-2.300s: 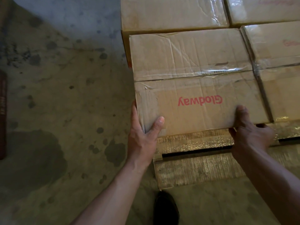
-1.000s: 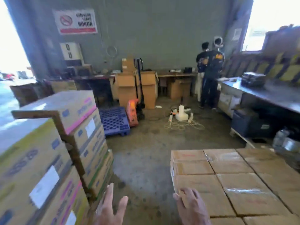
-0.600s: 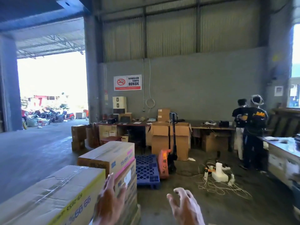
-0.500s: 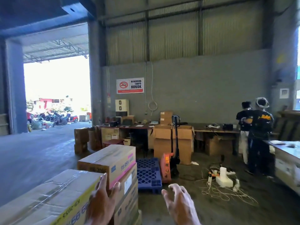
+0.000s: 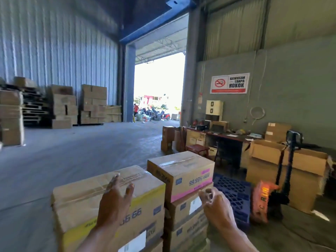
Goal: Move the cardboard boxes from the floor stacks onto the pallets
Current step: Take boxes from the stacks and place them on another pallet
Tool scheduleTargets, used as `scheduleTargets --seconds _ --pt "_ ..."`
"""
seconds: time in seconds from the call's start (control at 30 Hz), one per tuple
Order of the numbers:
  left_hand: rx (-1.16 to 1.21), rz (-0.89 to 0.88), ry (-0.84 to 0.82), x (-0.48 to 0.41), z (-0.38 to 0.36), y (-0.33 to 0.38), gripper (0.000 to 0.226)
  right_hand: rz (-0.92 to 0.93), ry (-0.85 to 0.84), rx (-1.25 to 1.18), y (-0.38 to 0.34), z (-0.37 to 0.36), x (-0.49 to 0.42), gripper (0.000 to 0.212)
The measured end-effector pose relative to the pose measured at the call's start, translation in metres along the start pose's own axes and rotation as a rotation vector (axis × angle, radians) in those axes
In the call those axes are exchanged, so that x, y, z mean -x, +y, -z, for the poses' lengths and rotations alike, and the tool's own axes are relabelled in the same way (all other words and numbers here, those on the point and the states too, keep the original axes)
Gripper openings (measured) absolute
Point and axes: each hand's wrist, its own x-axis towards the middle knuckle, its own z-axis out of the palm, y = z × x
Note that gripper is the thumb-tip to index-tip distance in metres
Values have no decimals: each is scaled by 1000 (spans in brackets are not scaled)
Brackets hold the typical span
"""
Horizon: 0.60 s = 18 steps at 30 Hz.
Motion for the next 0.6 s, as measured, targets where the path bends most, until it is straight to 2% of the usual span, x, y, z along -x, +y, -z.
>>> scheduleTargets --seconds 0.27,0.4,0.6 --pt "-156 212 145 -43 -5 -51 69 212 -224 -71 -19 -109 -81 37" --pt "-209 254 178 -69 -22 -73 70 214 -304 -76 -16 -149 -120 46" --pt "-300 304 180 -81 -45 -94 71 220 -378 -36 -9 -182 -176 47"
